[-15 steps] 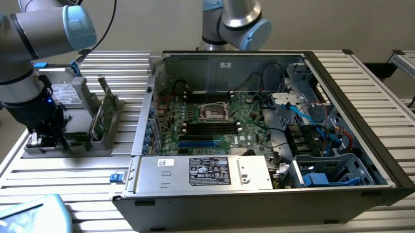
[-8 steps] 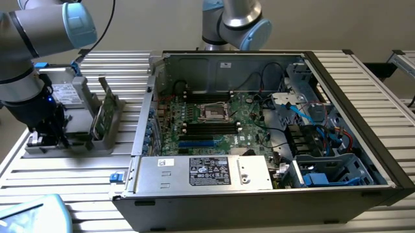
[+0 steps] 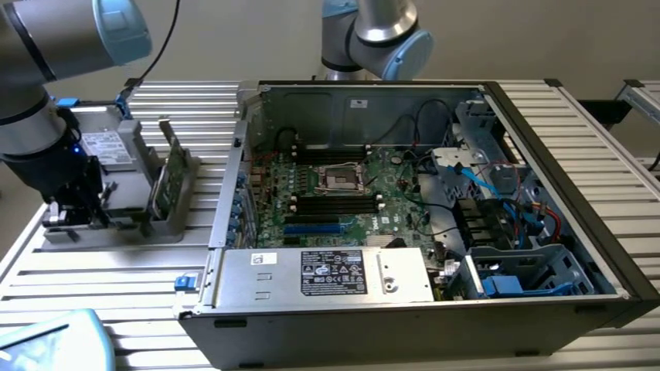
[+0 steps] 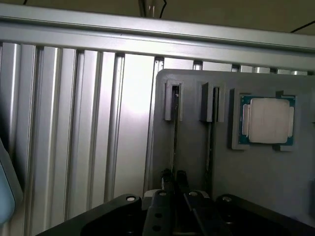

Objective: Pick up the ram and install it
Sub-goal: 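Pick up the ram and move it above insertion slot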

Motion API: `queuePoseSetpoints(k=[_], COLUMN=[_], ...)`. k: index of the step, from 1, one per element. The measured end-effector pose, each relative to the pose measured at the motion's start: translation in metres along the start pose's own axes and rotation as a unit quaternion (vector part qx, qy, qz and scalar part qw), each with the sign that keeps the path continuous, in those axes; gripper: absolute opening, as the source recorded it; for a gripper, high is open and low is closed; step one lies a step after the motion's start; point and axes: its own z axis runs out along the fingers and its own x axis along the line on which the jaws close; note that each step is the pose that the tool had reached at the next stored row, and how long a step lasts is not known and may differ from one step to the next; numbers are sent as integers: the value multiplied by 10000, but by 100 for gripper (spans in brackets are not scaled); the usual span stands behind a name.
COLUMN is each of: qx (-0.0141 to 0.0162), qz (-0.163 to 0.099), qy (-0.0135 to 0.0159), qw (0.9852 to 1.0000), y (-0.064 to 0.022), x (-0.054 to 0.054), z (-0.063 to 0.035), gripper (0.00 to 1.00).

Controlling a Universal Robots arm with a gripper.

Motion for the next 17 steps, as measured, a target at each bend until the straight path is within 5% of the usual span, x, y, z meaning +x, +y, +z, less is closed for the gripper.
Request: queuePoseSetpoints(k=[7,17], qx=[5,-2], qz=[-4,-5], qy=[-98,-165], qw=[10000,9999], y=[-14,-75], x=[19,73], z=[-145,-467], gripper=[14,14])
